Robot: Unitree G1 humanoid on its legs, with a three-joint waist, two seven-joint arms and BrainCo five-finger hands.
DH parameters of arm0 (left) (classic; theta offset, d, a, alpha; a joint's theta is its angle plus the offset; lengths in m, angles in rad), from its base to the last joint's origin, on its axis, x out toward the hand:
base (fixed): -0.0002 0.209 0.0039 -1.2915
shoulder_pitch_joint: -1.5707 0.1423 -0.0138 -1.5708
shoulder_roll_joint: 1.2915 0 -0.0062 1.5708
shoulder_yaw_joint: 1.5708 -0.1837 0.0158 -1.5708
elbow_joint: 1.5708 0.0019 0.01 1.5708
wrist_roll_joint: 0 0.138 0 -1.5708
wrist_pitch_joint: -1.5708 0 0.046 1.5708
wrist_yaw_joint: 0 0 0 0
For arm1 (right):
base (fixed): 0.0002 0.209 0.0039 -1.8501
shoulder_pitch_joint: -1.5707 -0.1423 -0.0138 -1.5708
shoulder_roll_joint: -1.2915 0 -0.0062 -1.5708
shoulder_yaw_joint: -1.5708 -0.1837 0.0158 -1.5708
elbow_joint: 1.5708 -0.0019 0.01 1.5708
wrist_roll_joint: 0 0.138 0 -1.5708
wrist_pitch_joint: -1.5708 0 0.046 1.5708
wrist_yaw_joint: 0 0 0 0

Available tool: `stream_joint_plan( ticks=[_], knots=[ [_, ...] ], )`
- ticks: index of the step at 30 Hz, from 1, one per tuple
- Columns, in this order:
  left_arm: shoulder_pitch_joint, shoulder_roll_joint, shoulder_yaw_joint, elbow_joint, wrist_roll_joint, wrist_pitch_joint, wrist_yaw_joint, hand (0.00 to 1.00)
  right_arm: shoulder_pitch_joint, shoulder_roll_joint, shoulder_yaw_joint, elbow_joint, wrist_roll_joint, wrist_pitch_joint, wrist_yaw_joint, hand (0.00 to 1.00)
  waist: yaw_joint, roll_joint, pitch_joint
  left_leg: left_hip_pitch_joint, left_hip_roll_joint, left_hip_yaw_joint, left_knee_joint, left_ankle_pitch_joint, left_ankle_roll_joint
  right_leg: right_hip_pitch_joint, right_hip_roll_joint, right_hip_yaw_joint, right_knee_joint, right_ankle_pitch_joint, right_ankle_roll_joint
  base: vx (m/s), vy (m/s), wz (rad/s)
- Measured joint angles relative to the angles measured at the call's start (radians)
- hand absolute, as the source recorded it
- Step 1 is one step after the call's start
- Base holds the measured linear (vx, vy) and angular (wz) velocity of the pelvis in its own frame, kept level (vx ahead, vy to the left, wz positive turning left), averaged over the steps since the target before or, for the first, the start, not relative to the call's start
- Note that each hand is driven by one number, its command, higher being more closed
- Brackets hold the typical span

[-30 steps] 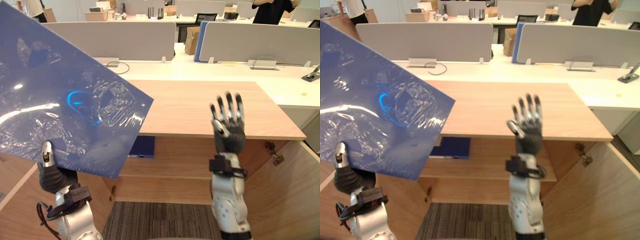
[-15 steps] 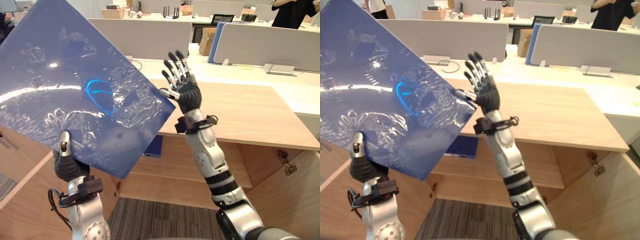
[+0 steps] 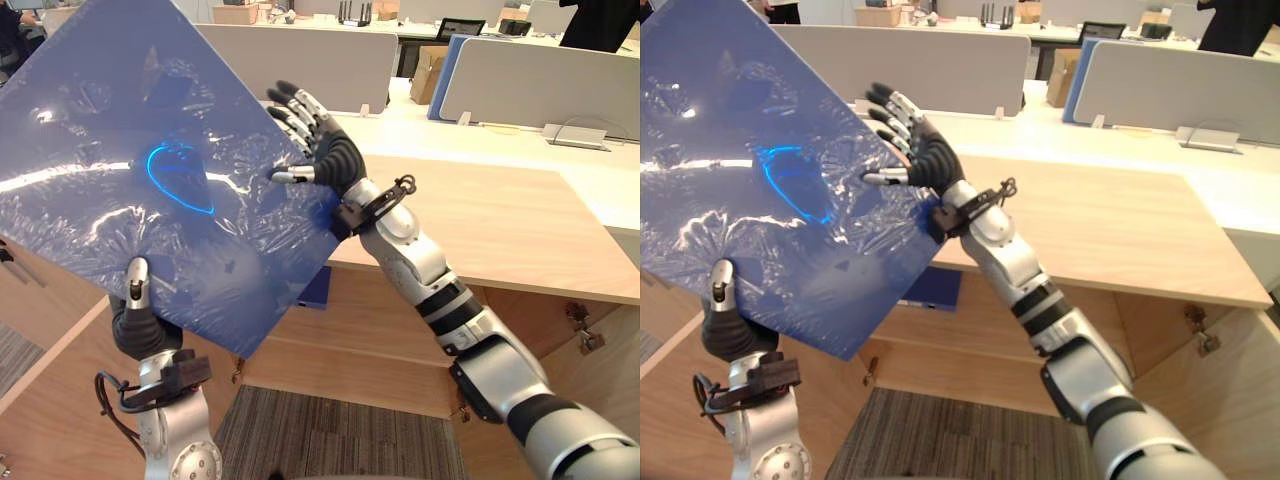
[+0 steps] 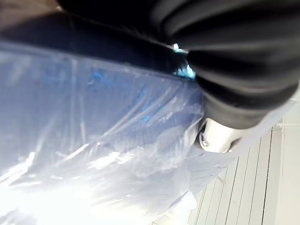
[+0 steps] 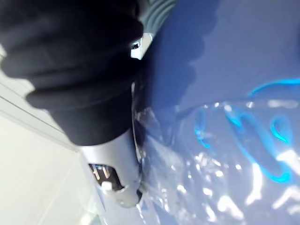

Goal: Walk over to the cabinet, pick up the folder, carry it to the office cabinet, place the folder inside the office cabinet, then close the office cabinet door

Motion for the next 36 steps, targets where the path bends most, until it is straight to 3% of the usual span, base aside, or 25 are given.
stream_joint_plan(
  ticks=[6,13,14,22,23,28,36],
  knots=[
    [-0.001,0.037,-0.001,0.000,0.061,-0.002,0.002,1.00,-0.051,-0.121,0.129,0.000,0.078,0.023,0.098,0.00,0.002,0.000,0.000,-0.004,0.000,0.000,0.000,0.001,-0.002,-0.003,0.001,-0.001,0.000,0.000,0.000,0.00,0.000,0.00],
    [-0.037,0.090,-0.001,-0.004,0.158,-0.006,0.014,1.00,-0.052,-0.174,0.184,0.018,0.173,0.036,0.120,0.00,0.013,0.000,0.000,-0.011,0.000,-0.003,0.000,0.005,-0.005,-0.009,0.004,-0.003,0.000,0.000,-0.001,0.00,0.000,0.00],
    [-0.040,0.095,-0.001,-0.005,0.162,-0.006,0.015,1.00,-0.052,-0.175,0.189,0.023,0.182,0.036,0.121,1.00,0.015,0.001,0.000,-0.011,0.000,-0.003,0.000,0.005,-0.005,-0.009,0.004,-0.003,0.000,0.000,-0.002,0.00,0.000,0.00],
    [-0.041,0.187,-0.003,-0.004,0.186,0.000,0.026,1.00,-0.037,-0.212,0.283,0.062,0.270,0.053,0.137,1.00,0.024,0.002,-0.001,-0.012,-0.001,-0.005,0.000,0.006,-0.006,-0.010,0.003,-0.005,-0.001,0.000,-0.002,0.00,0.000,0.00],
    [-0.041,0.198,-0.004,-0.004,0.186,0.005,0.026,0.00,-0.034,-0.225,0.300,0.062,0.280,0.055,0.138,1.00,0.024,0.002,-0.002,-0.012,-0.001,-0.005,0.000,0.006,-0.006,-0.010,0.003,-0.005,0.000,0.000,-0.002,0.00,0.000,0.00],
    [-0.042,0.228,-0.077,-0.007,0.145,0.006,0.025,0.00,0.000,-0.284,0.347,0.066,0.315,0.070,0.138,1.00,0.028,0.004,-0.013,-0.014,-0.003,-0.008,0.001,0.006,-0.007,-0.010,0.002,-0.007,0.000,0.000,-0.002,0.00,0.000,0.00],
    [-0.046,0.214,-0.119,-0.046,0.082,0.003,0.008,0.00,0.047,-0.291,0.364,0.068,0.316,0.083,0.172,1.00,0.025,0.009,-0.038,-0.021,-0.001,-0.010,0.002,0.006,-0.007,-0.015,0.004,-0.009,0.001,-0.001,-0.003,0.00,0.000,0.00]
  ],
)
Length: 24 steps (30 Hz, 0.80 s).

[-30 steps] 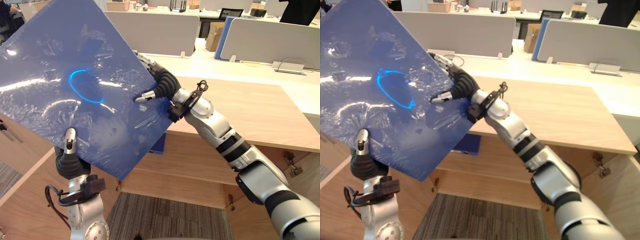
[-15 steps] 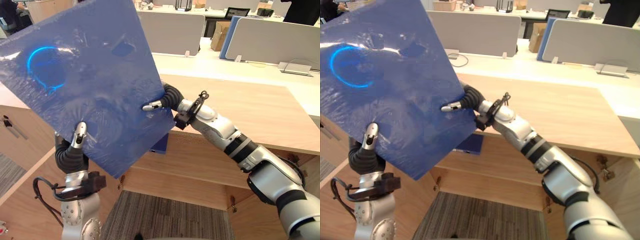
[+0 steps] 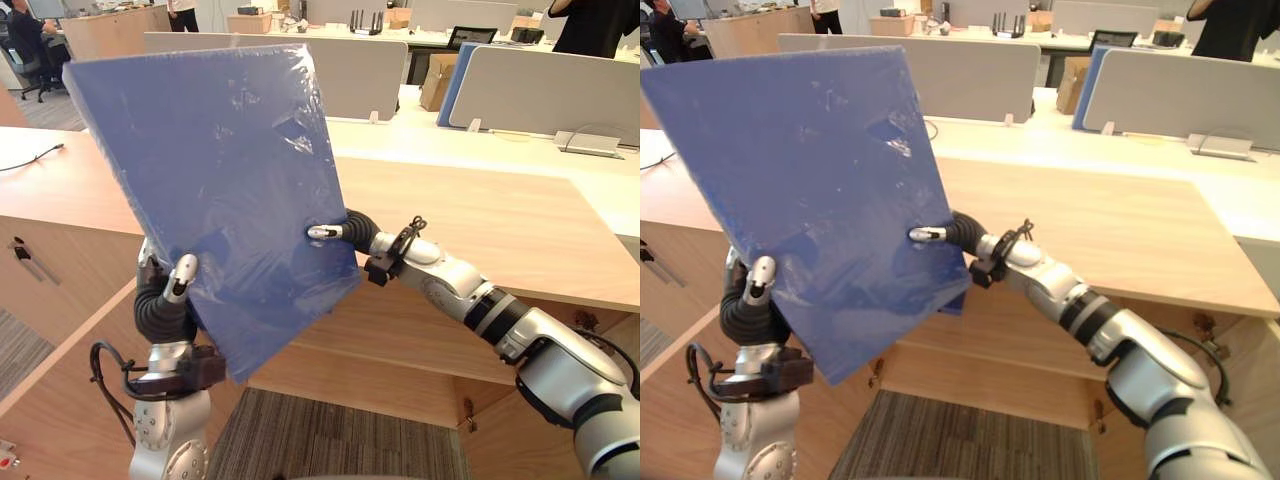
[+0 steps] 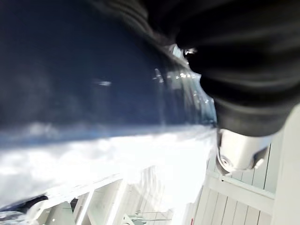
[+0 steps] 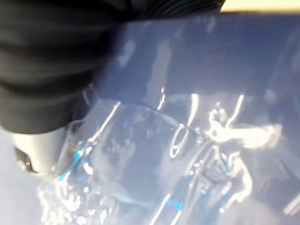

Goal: Walk over to the cabinet, pick up the folder, carry it to the office cabinet, place the folder inside the office cabinet, then close the office cabinet door

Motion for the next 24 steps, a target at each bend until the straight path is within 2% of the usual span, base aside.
stream_joint_plan(
  ticks=[3,7,10,12,13,15,16,17,18,21,24],
  knots=[
    [-0.025,-0.010,-0.002,-0.003,-0.087,-0.004,-0.063,0.00,0.035,0.027,-0.092,-0.004,-0.006,0.002,0.020,1.00,-0.002,0.000,0.000,0.000,0.000,0.000,0.000,0.001,0.000,-0.001,-0.001,0.000,0.003,0.000,0.000,0.00,0.000,0.00],
    [-0.056,-0.015,0.028,-0.005,-0.227,-0.012,-0.237,0.00,0.187,0.075,-0.346,-0.158,-0.105,0.004,0.015,1.00,-0.013,0.000,0.000,0.008,0.000,0.002,0.000,0.002,0.000,0.002,-0.005,0.002,0.006,0.000,0.000,0.00,0.000,0.00],
    [-0.055,-0.048,0.065,0.035,-0.294,0.002,-0.314,0.00,0.269,0.124,-0.498,-0.272,-0.180,0.000,-0.028,1.00,-0.030,0.001,0.000,0.010,0.000,0.003,0.000,0.003,0.001,0.003,-0.005,0.003,0.009,0.000,0.000,0.00,0.000,0.00],
    [-0.039,-0.089,0.127,0.141,-0.326,0.032,-0.354,0.00,0.344,0.177,-0.697,-0.403,-0.281,-0.015,-0.075,1.00,-0.037,0.001,0.000,0.011,0.001,0.005,0.000,0.003,0.002,0.002,-0.005,0.005,0.010,0.000,0.000,0.00,0.000,0.00],
    [-0.028,-0.101,0.147,0.170,-0.332,0.036,-0.360,0.00,0.363,0.191,-0.746,-0.443,-0.310,-0.022,-0.091,1.00,-0.040,0.001,0.000,0.011,0.001,0.006,0.000,0.003,0.002,0.001,-0.005,0.006,0.010,0.000,0.000,0.00,0.000,-0.04],
    [0.021,-0.146,0.211,0.304,-0.337,0.050,-0.362,0.00,0.413,0.237,-0.907,-0.601,-0.555,-0.087,-0.200,1.00,-0.056,0.003,-0.002,0.011,0.001,0.010,-0.001,0.003,0.002,0.000,-0.004,0.010,0.009,0.000,0.001,0.00,0.000,-0.06],
    [0.043,-0.154,0.222,0.371,-0.337,0.058,-0.362,0.00,0.425,0.240,-0.956,-0.662,-0.693,-0.120,-0.258,1.00,-0.062,0.004,-0.003,0.011,0.002,0.013,-0.001,0.003,0.002,-0.002,-0.003,0.013,0.009,0.000,0.001,0.00,0.000,-0.07],
    [0.054,-0.156,0.227,0.404,-0.337,0.063,-0.361,0.00,0.431,0.239,-0.973,-0.689,-0.767,-0.134,-0.290,1.00,-0.066,0.004,-0.004,0.011,0.002,0.015,-0.001,0.003,0.002,-0.003,-0.003,0.016,0.009,0.000,0.001,0.00,-0.001,-0.12],
    [0.071,-0.161,0.226,0.474,-0.336,0.072,-0.357,0.00,0.450,0.239,-0.996,-0.742,-0.908,-0.156,-0.346,1.00,-0.074,0.004,-0.006,0.011,0.004,0.019,-0.001,0.002,0.002,-0.006,-0.002,0.022,0.009,0.000,0.000,-0.01,-0.002,-0.13],
    [0.096,-0.162,0.226,0.624,-0.309,0.099,-0.353,0.00,0.518,0.238,-0.998,-0.825,-1.141,-0.189,-0.445,1.00,-0.087,0.003,-0.008,0.010,0.010,0.028,-0.001,0.001,0.002,-0.012,-0.001,0.032,0.009,0.001,0.000,-0.01,-0.001,-0.10],
    [0.106,-0.132,0.224,0.793,-0.164,0.113,-0.340,0.00,0.573,0.211,-0.965,-0.847,-1.306,-0.208,-0.495,1.00,-0.091,0.004,-0.009,0.009,0.016,0.036,-0.001,-0.001,0.001,-0.020,0.002,0.042,0.008,0.001,-0.001,-0.03,-0.005,-0.09]
  ],
)
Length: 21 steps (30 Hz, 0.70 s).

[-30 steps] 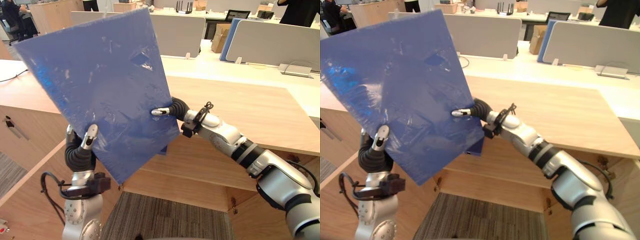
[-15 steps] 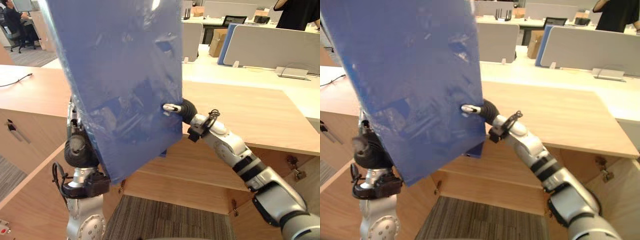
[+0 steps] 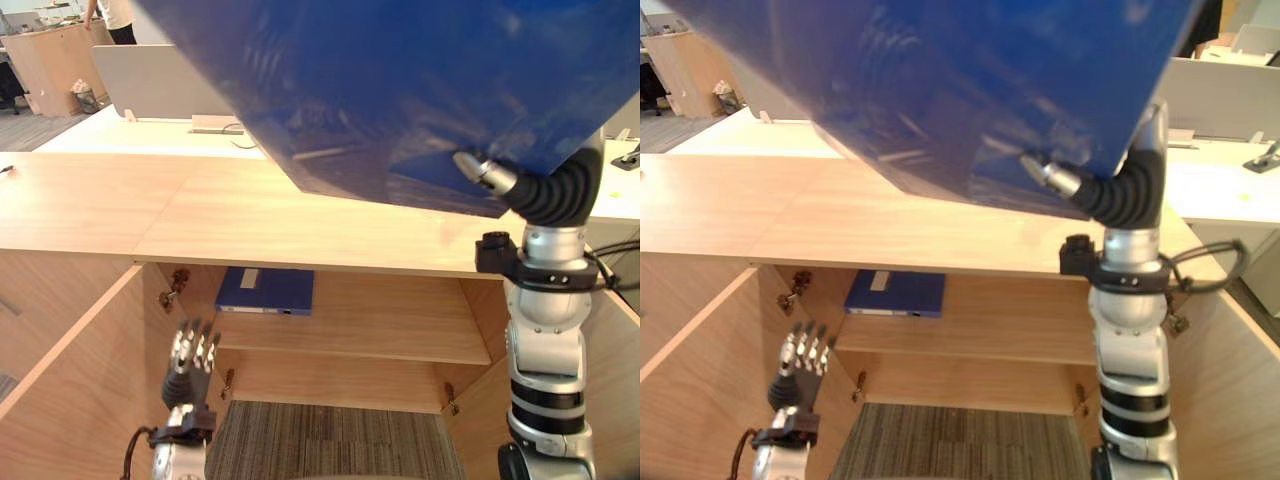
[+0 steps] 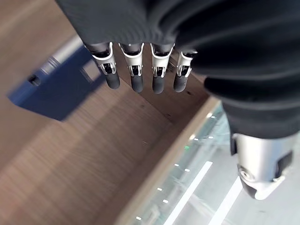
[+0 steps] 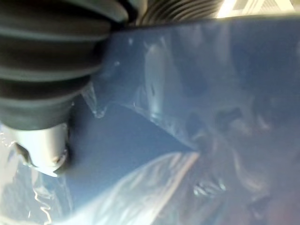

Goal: Walk over to the cabinet, pick up the folder, carry it to the office cabinet, place the folder inside the office cabinet, then close the office cabinet door

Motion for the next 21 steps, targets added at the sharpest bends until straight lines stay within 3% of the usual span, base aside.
stream_joint_plan(
  ticks=[5,8,10,15,21],
  knots=[
    [-0.013,0.092,-0.036,0.308,0.236,0.012,-0.007,0.00,0.018,-0.077,0.212,0.002,-0.137,-0.040,0.006,1.00,-0.003,-0.001,-0.003,-0.001,0.007,0.030,0.000,-0.006,-0.004,-0.017,0.005,0.032,0.001,0.003,-0.003,-0.02,0.003,-0.20],
    [-0.031,0.098,-0.045,0.518,0.350,0.026,-0.007,0.00,0.018,-0.144,0.434,0.065,-0.180,-0.085,0.049,1.00,0.005,-0.009,-0.010,-0.001,0.013,0.052,0.000,-0.011,-0.007,-0.030,0.006,0.055,0.004,0.004,-0.004,0.00,0.003,-0.22],
    [-0.062,0.104,-0.033,0.692,0.420,0.053,0.010,0.00,-0.003,-0.200,0.632,0.196,-0.223,-0.101,0.094,1.00,0.019,-0.019,-0.015,-0.001,0.018,0.074,0.000,-0.014,-0.008,-0.042,0.009,0.077,0.006,0.007,-0.008,-0.02,0.008,-0.27],
    [-0.079,0.102,0.027,0.833,0.543,0.105,0.085,0.00,-0.110,-0.319,0.934,0.451,-0.330,-0.098,0.216,1.00,0.048,-0.029,-0.003,-0.002,0.020,0.089,0.000,-0.014,-0.008,-0.053,0.013,0.097,0.006,0.014,-0.012,-0.05,0.011,-0.13],
    [-0.073,0.099,0.115,0.870,0.601,0.120,0.127,0.00,-0.181,-0.348,1.030,0.626,-0.350,-0.091,0.254,1.00,0.060,-0.023,0.027,-0.004,0.019,0.090,0.000,-0.015,-0.008,-0.062,0.018,0.104,0.014,0.015,-0.012,-0.04,0.000,-0.04]
  ],
)
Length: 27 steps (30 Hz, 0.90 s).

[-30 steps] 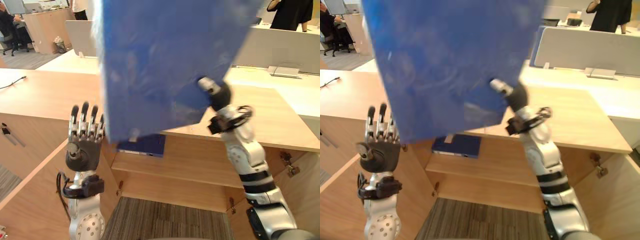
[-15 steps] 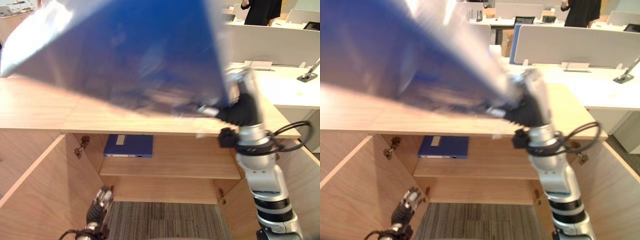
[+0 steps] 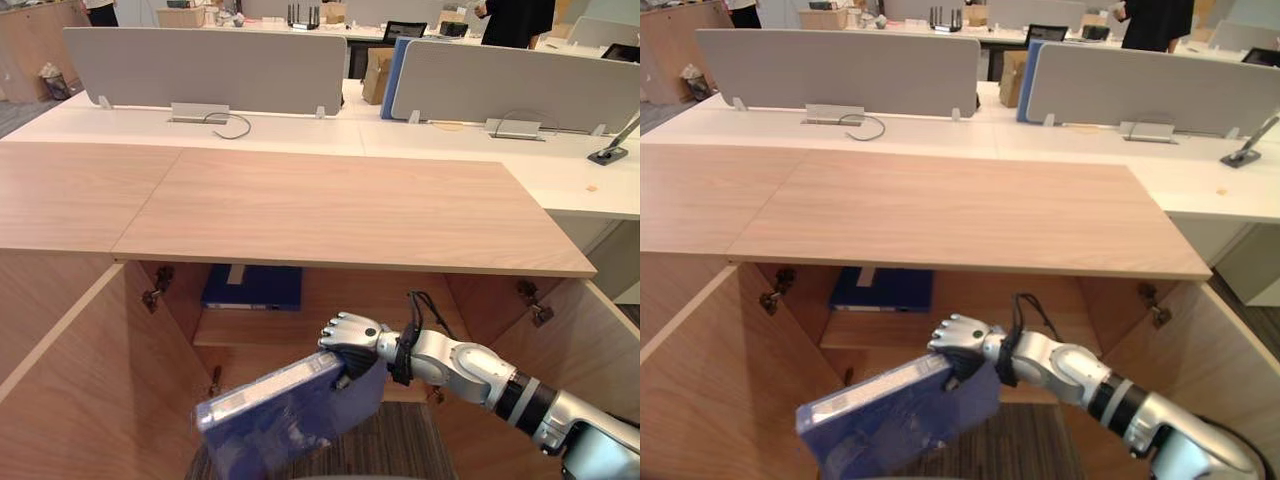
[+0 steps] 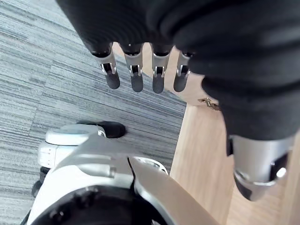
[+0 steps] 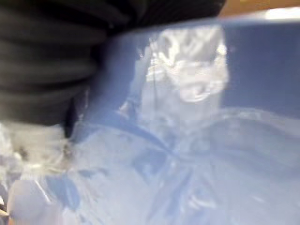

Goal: Walk over to the cabinet, pick up the folder, carry it to the office cabinet, place the folder inside the office cabinet, then close the office cabinet door

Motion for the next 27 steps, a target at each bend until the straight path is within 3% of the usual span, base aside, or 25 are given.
stream_joint_plan(
  ticks=[5,8,12,14,18,27],
  knots=[
    [-0.014,-0.001,0.048,0.000,0.064,0.003,0.039,0.00,-0.058,0.027,0.084,0.176,-0.113,0.005,0.023,1.00,0.048,0.002,0.044,-0.016,0.001,0.024,0.022,-0.017,0.007,-0.043,-0.013,0.033,0.047,-0.006,0.004,-0.03,0.028,-0.21],
    [-0.055,-0.008,0.070,-0.002,0.079,0.003,0.088,0.00,-0.078,0.110,0.108,0.342,-0.197,0.017,0.035,1.00,0.084,0.001,0.096,-0.094,0.024,0.047,0.166,-0.084,0.018,-0.107,-0.028,0.031,0.126,-0.012,0.004,-0.08,0.019,-0.24],
    [-0.082,-0.018,0.067,-0.040,0.078,-0.007,0.150,0.00,-0.075,0.195,-0.059,0.443,-0.217,0.083,0.013,1.00,0.078,0.018,0.172,-0.200,0.051,0.016,0.401,-0.192,0.034,-0.132,-0.049,-0.018,0.211,-0.063,0.008,-0.12,0.047,0.16],
    [-0.103,-0.015,0.062,-0.076,0.076,-0.020,0.167,0.00,-0.079,0.220,-0.196,0.460,-0.155,0.132,-0.017,1.00,0.080,0.021,0.205,-0.272,0.059,-0.011,0.516,-0.235,0.034,-0.188,-0.081,-0.062,0.336,-0.139,0.003,-0.14,0.080,0.44],
    [-0.132,-0.015,0.004,-0.129,0.054,-0.036,0.184,0.00,-0.145,0.283,-0.446,0.458,0.115,0.226,-0.120,1.00,0.082,0.035,0.298,-0.442,0.073,-0.054,0.759,-0.330,0.041,-0.322,-0.175,-0.150,0.605,-0.249,0.010,-0.11,0.069,0.27],
    [-0.141,-0.090,-0.001,-0.303,0.035,-0.036,0.217,0.00,-0.150,0.335,-0.760,0.223,0.641,0.286,-0.227,1.00,0.073,0.051,0.364,-0.726,0.074,-0.061,1.132,-0.482,0.073,-0.581,-0.348,-0.165,1.047,-0.418,0.021,-0.03,0.001,0.09]
  ],
)
